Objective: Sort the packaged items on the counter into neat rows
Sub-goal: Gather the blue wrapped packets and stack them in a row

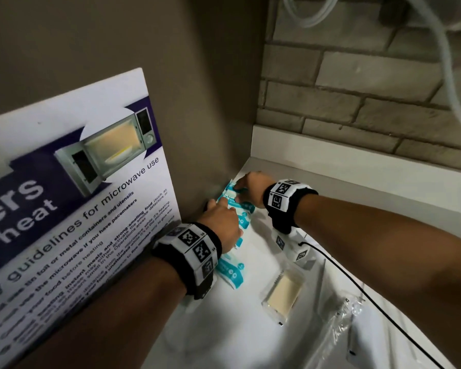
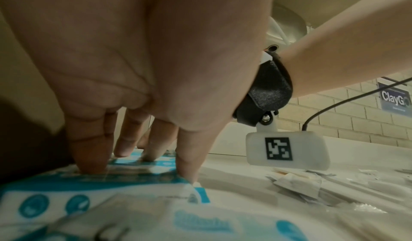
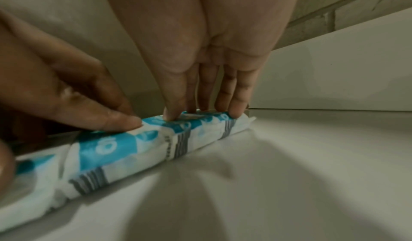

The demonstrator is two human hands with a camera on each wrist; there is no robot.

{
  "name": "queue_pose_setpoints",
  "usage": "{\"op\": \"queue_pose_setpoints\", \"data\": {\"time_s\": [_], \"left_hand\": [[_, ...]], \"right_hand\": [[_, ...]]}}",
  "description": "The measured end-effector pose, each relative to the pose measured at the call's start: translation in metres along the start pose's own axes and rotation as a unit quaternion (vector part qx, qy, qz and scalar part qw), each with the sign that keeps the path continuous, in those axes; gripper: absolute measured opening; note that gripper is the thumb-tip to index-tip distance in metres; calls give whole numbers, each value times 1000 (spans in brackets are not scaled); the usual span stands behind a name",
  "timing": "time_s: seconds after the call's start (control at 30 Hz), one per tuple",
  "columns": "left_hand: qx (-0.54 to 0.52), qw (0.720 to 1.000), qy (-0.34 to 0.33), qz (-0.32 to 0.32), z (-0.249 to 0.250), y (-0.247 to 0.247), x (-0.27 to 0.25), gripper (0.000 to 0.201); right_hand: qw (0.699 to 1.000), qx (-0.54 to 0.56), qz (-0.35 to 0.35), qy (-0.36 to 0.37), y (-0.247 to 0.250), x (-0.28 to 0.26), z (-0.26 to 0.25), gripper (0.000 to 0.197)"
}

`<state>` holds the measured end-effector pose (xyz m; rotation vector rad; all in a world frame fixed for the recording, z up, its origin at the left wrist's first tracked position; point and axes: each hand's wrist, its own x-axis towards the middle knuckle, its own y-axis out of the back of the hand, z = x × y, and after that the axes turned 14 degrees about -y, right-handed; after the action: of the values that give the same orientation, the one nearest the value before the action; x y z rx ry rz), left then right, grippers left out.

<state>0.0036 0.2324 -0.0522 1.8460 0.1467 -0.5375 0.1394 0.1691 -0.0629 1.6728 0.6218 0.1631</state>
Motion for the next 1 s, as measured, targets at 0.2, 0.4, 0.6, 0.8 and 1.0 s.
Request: {"op": "queue_pose_setpoints", "data": {"time_s": [0.2,0.4,0.6,0.8,1.0], "left_hand": [[-34,999,18,-6,3,8,-6,51],[-185,978,36,83,10,12,-27,58],[-257,955,54,137,13,-4,-55,69],[-278,951,44,130,26,-19,-75,53],[-267,945,92,164,25,-22,-75,55]], "right_hand": [[1000,-1,-20,16,1,-11,-3,38],[998,-8,6,61,0,-44,4,50],[994,-53,-20,98,-6,-79,9,45],[996,-40,-26,70,-12,-88,2,48],[997,-44,-16,57,-12,-85,-5,45]]}}
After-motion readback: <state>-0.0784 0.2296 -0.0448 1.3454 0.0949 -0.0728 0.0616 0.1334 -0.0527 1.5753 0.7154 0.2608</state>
